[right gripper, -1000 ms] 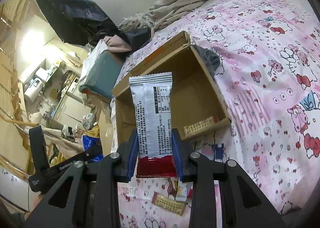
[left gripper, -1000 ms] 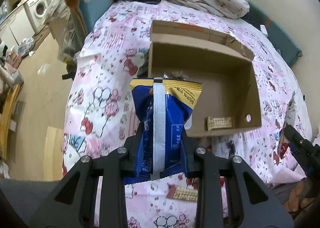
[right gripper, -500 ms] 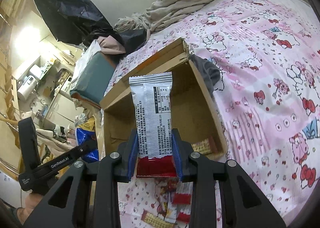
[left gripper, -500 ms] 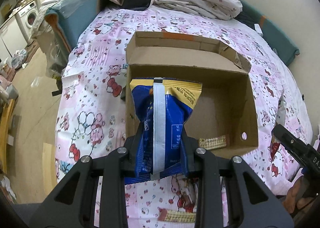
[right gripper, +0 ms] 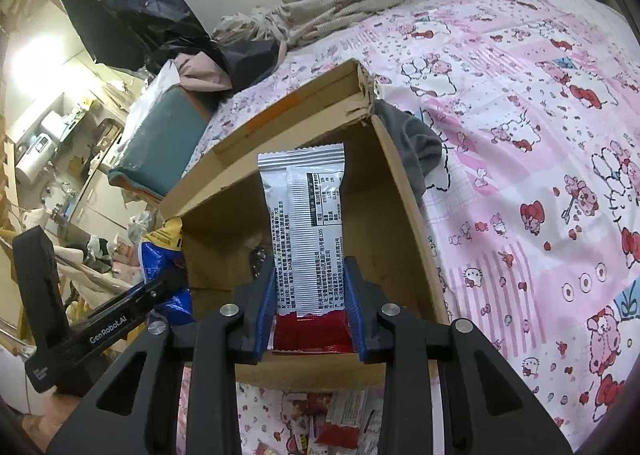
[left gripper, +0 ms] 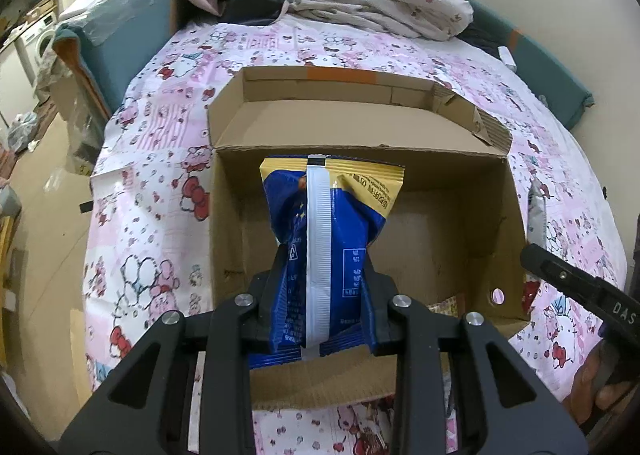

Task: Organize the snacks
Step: 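Lower the blue bag and white bar into the box and open both tools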

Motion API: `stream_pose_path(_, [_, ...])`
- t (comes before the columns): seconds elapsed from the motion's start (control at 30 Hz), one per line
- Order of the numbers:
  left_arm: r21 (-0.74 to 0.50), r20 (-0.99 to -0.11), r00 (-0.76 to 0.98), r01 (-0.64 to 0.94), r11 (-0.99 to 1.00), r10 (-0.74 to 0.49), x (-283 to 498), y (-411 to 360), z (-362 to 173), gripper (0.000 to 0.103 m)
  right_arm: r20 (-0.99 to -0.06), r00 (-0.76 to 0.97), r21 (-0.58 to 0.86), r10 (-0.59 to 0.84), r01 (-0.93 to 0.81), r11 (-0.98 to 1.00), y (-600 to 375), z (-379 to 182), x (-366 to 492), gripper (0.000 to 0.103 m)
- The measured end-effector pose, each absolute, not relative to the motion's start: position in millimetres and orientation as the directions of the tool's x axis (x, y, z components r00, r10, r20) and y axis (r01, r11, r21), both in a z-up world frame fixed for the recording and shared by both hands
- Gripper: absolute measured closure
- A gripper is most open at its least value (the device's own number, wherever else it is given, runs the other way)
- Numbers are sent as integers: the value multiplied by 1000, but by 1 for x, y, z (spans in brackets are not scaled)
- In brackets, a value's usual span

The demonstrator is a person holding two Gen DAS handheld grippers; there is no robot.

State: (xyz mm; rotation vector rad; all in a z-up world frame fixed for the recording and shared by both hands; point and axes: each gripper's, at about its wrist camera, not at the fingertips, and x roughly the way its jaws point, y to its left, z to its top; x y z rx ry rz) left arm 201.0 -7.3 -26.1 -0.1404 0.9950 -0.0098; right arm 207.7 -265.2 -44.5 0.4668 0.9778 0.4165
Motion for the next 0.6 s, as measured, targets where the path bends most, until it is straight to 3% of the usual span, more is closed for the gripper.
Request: stream_pose_path(0.6, [-112,-843,530,-9,994,-90,210,-17,-47,76,-728,424,570,539,-63,820,-261,-72,214,67])
